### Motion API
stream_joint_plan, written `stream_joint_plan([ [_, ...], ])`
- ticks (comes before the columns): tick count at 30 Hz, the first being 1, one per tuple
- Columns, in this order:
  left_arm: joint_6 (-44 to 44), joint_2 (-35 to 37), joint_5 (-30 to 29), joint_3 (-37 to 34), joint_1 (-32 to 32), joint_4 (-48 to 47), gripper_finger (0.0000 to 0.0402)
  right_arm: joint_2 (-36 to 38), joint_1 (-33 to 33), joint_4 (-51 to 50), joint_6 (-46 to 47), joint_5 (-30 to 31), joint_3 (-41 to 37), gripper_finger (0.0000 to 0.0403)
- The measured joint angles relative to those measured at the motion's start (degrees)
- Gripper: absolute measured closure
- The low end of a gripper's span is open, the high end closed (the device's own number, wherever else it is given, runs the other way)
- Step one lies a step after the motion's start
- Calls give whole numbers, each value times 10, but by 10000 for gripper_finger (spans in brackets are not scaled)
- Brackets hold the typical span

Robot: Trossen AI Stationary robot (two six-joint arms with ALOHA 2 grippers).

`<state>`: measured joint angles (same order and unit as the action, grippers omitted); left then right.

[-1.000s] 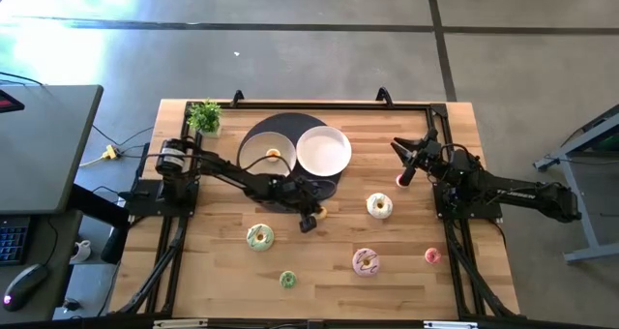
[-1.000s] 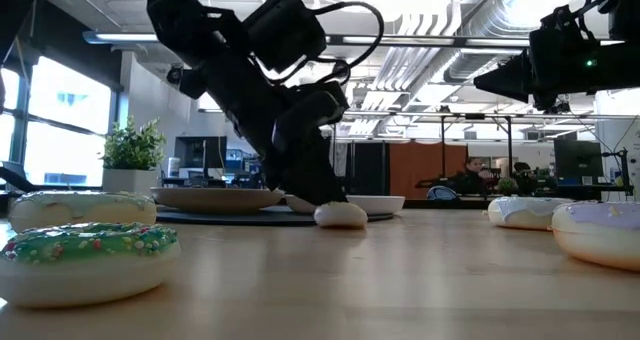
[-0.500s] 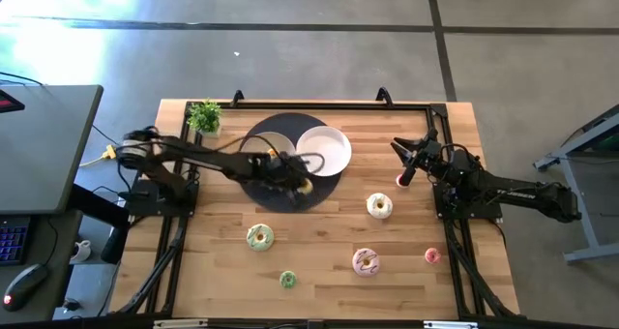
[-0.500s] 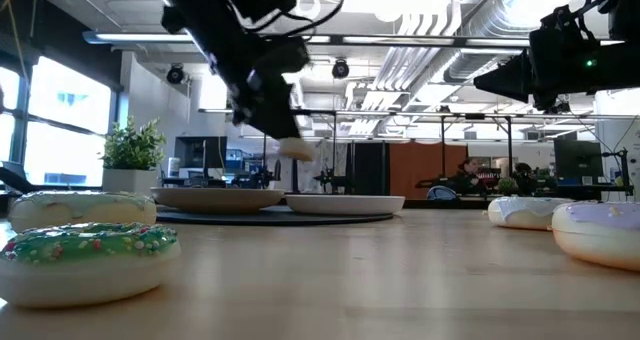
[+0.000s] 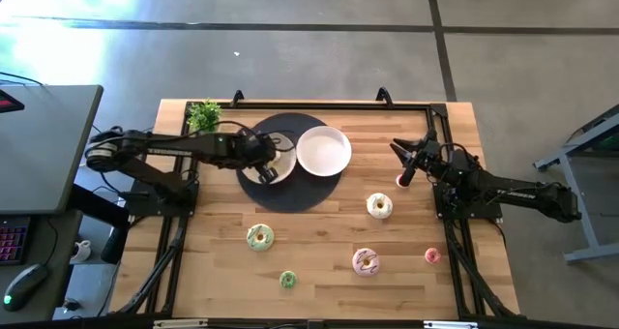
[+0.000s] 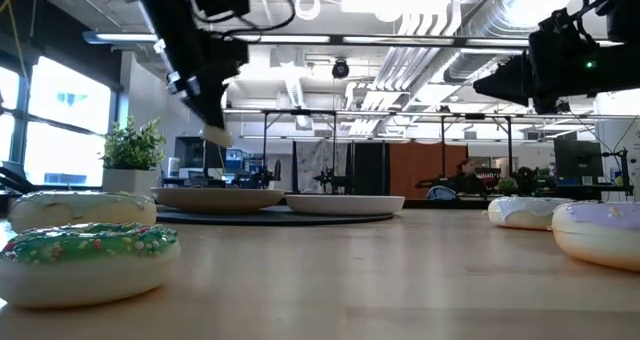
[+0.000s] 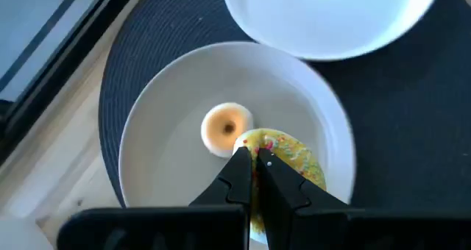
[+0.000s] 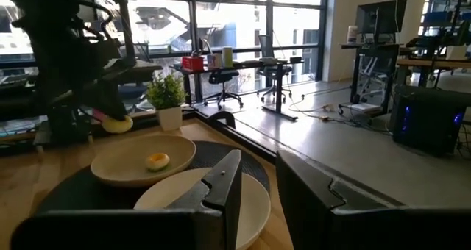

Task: Pick & Place donuts
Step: Put the small yellow donut on the gray plate

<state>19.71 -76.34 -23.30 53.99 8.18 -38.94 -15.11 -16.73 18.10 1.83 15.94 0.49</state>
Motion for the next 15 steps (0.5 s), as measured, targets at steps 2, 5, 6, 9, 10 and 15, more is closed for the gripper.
stream_joint_plan([
  [2,7,23,2,-35,7,-5,397,0,0,-5,12,0,0,320],
  [5,29,57,-2,-99,12,62,397,-2,0,-16,26,-3,0,320],
  [6,31,70,-1,-124,16,79,397,-3,0,-17,27,-3,0,320],
  [9,39,94,9,-190,28,181,397,-4,0,-22,27,-1,0,320],
  [10,44,98,9,-210,35,203,397,-4,0,-21,27,1,0,320],
  [15,62,95,2,-273,75,283,396,-7,0,-13,36,5,0,320],
])
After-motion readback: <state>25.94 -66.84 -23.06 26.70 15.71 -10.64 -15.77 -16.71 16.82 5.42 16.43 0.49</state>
